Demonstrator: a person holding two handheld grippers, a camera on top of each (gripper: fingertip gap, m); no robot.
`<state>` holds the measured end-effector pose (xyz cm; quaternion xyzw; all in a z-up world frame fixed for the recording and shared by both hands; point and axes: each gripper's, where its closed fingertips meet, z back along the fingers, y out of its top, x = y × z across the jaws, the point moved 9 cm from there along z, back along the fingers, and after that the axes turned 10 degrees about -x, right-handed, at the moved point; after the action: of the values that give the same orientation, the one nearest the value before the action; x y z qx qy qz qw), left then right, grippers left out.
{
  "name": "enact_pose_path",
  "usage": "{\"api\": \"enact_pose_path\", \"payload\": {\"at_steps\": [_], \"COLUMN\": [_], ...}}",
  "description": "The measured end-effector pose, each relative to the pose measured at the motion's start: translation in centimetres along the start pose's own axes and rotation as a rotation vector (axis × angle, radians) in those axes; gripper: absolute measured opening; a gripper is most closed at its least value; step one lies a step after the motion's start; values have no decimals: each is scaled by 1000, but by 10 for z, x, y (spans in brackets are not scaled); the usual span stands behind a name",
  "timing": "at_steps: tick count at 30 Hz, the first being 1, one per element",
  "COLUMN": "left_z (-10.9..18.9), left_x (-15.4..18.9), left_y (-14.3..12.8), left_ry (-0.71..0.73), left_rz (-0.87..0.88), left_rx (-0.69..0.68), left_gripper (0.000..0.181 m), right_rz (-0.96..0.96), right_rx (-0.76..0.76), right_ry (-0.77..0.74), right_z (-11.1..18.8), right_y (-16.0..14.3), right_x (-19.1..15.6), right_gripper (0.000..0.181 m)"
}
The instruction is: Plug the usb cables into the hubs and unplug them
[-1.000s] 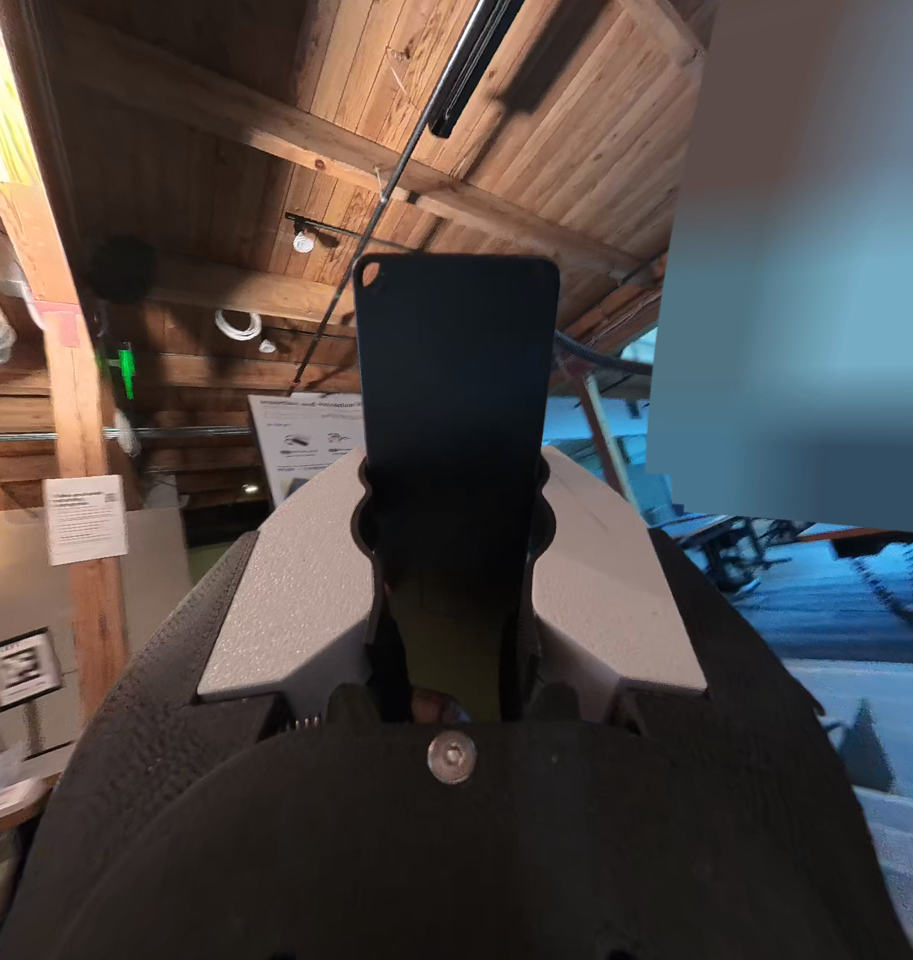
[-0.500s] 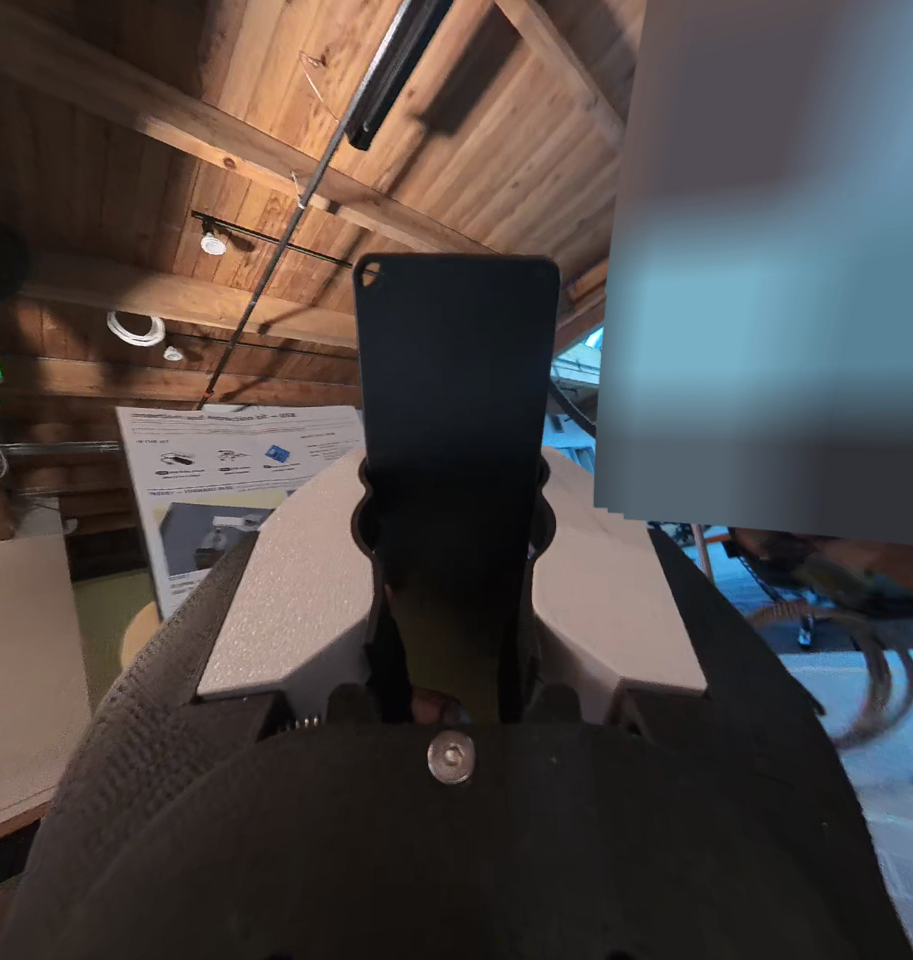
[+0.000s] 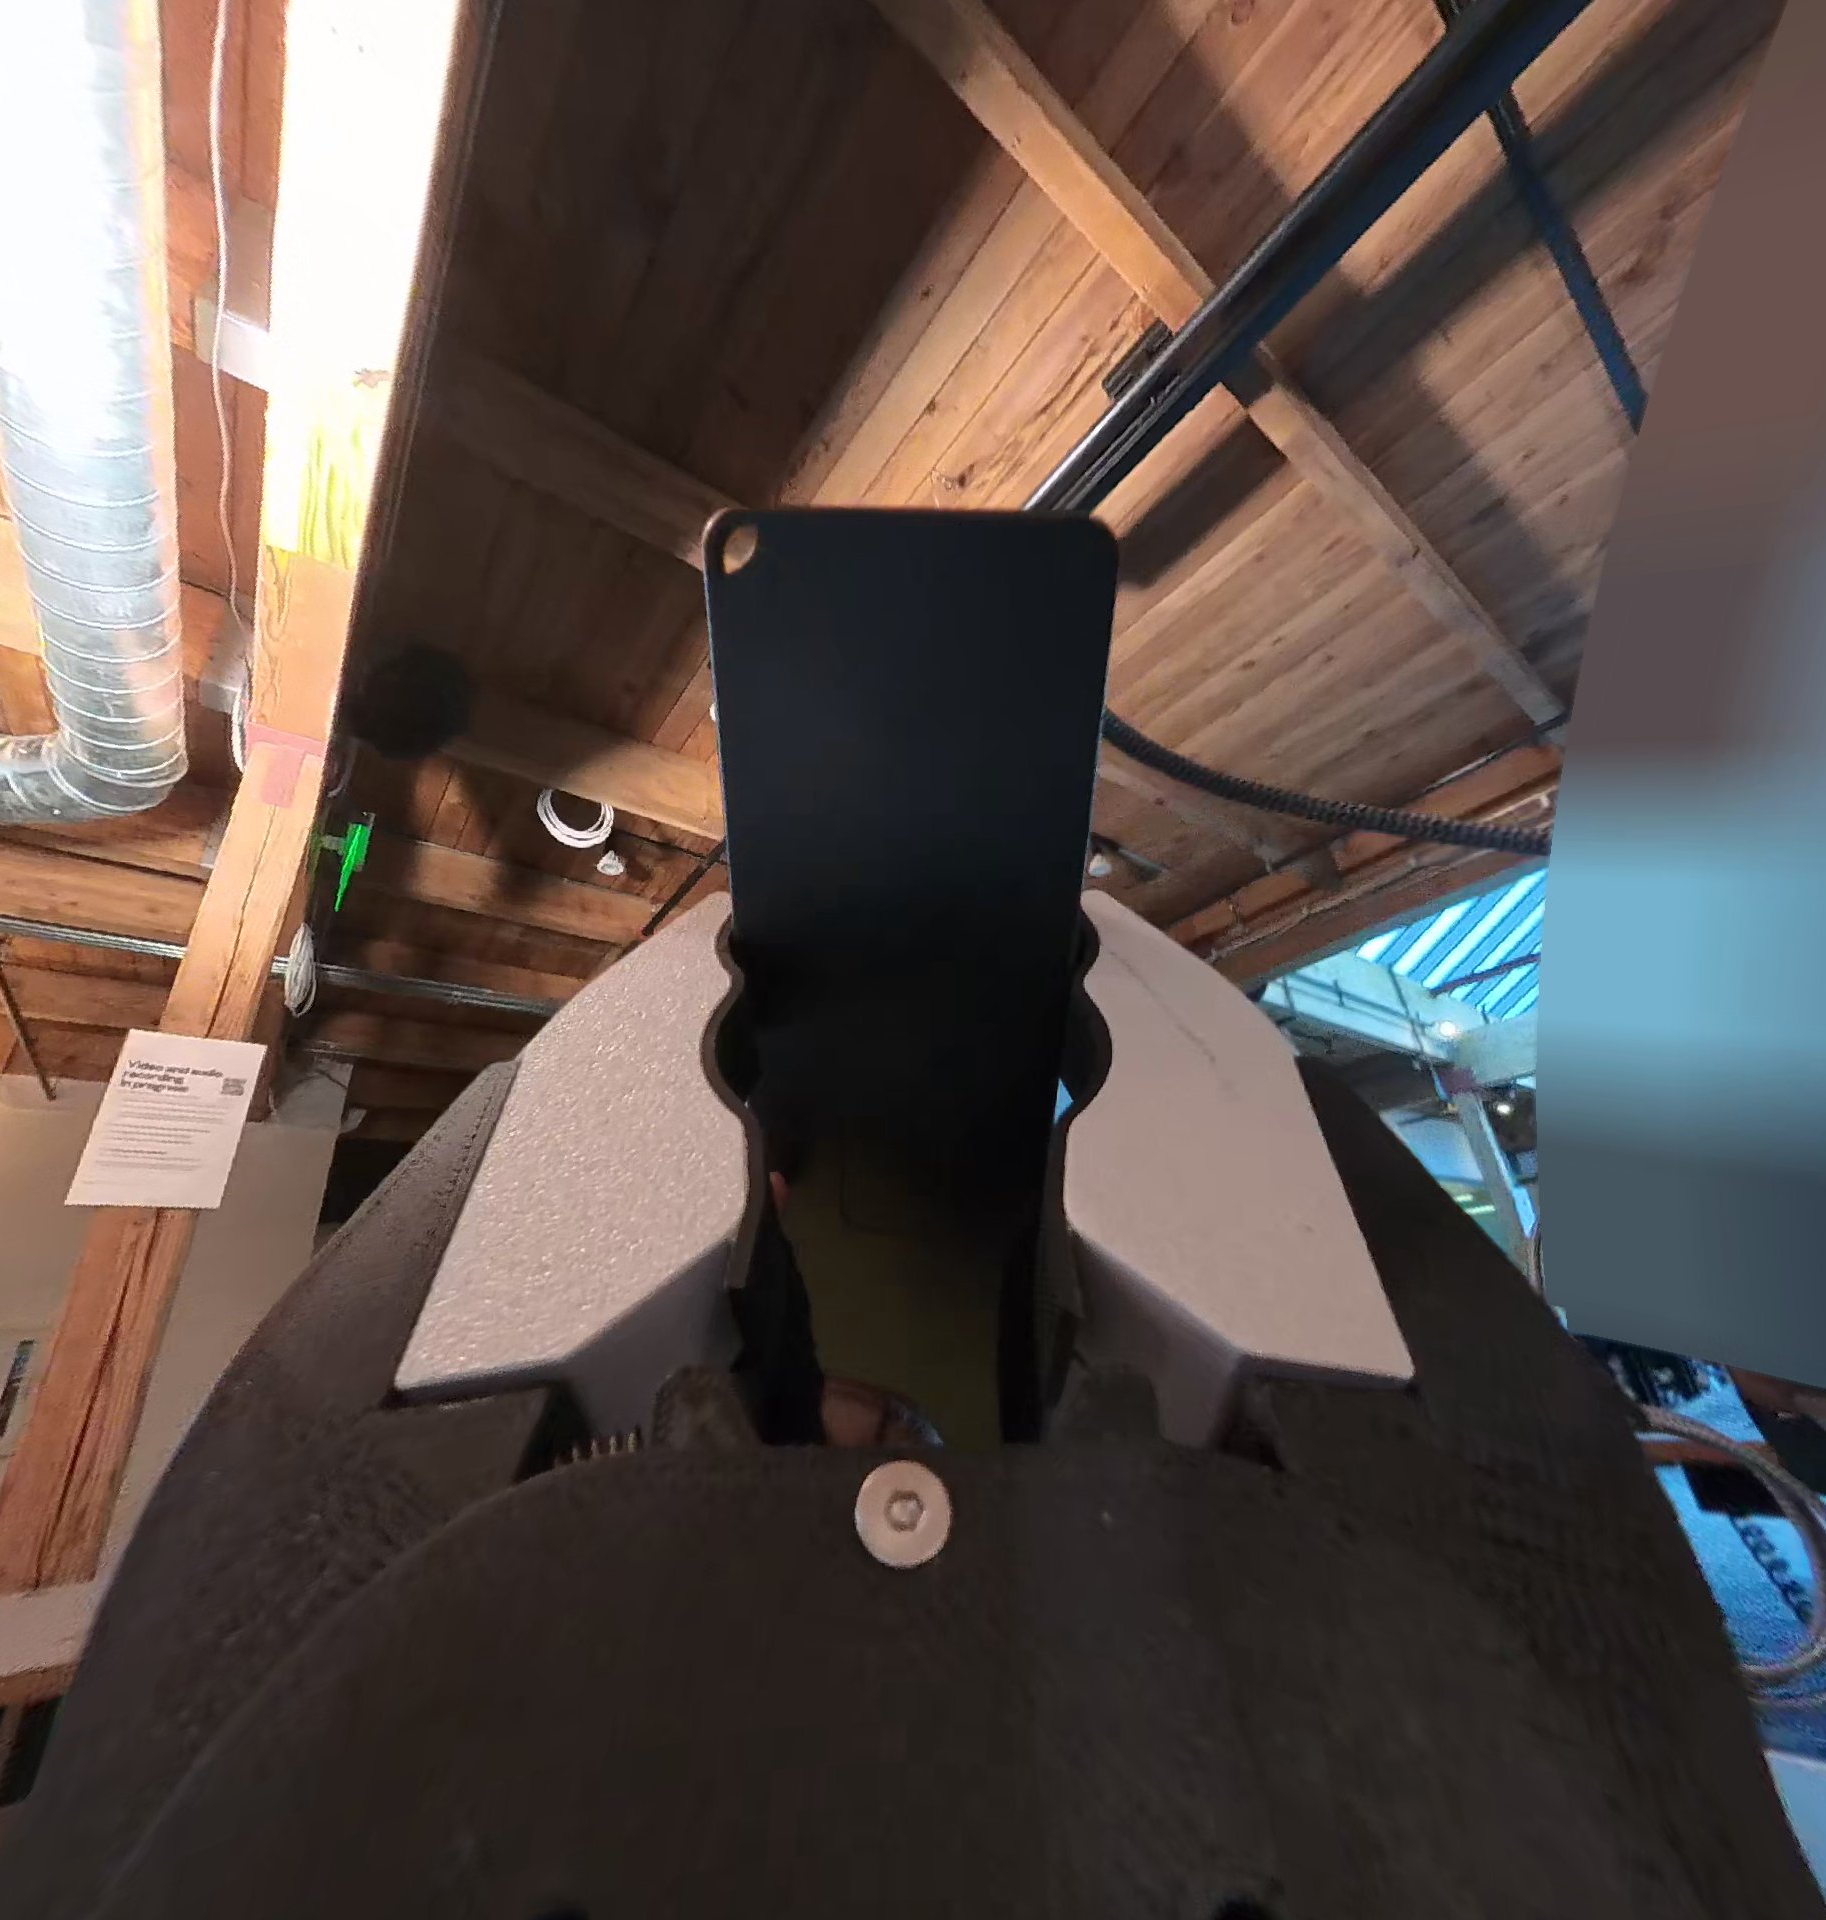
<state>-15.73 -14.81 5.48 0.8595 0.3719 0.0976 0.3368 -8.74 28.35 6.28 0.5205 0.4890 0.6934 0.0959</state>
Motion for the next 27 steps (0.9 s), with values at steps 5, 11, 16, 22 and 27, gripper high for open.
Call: {"api": "enact_pose_path", "payload": {"at_steps": [5, 11, 16, 22, 27], "left_z": [0, -6, -12, -18, -20], "left_x": [1, 9, 16, 22, 24], "left_y": [4, 3, -2, -8, -12], "left_ry": [-3, -19, -46, -74, -89], "left_rz": [3, -39, -60, -74, -64], "left_rx": [5, -40, -73, -109, -115], "left_gripper": [57, 57, 57, 57, 56], "right_rz": [-7, 34, 26, 24, -9], "right_rx": [-123, -366, -508, -688, -722], "right_ry": [-183, -340, -318, -271, -271], "right_z": [20, 45, 55, 57, 78], "right_y": [-9, -26, -42, -62, -56], "right_x": [17, 30, 33, 34, 31], "right_gripper": [14, 14, 14, 14, 14]}}
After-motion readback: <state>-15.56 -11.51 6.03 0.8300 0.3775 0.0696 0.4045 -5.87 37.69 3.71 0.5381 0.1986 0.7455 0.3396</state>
